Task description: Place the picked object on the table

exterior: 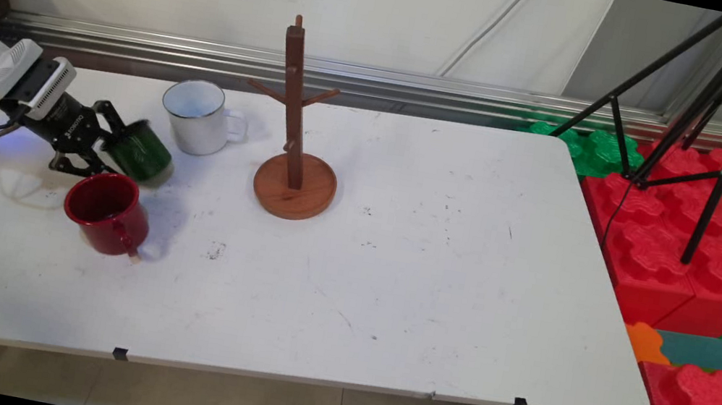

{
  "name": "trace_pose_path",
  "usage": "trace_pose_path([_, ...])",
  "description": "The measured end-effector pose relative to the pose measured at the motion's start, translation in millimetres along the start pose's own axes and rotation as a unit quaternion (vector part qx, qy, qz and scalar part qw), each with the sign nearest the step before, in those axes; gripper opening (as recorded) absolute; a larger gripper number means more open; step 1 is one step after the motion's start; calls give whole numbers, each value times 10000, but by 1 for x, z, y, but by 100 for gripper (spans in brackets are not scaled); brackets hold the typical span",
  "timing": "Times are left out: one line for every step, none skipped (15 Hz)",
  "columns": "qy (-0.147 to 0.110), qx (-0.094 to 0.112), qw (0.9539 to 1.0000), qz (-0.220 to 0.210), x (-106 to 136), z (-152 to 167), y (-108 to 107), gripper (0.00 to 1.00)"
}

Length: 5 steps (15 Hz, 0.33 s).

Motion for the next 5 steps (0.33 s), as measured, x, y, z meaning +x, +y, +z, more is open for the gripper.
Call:
trace_pose_path([-1,7,10000,-5,0,0,1,100])
trace_pose_path([3,14,10000,-3,0,0,0,100])
trace_pose_path([8,21,10000,-4,1,0,0,100])
trace_pose_path([15,28,10000,-3,1,0,0,100])
trace_pose_path([29,32,10000,6,2,0,-2,100])
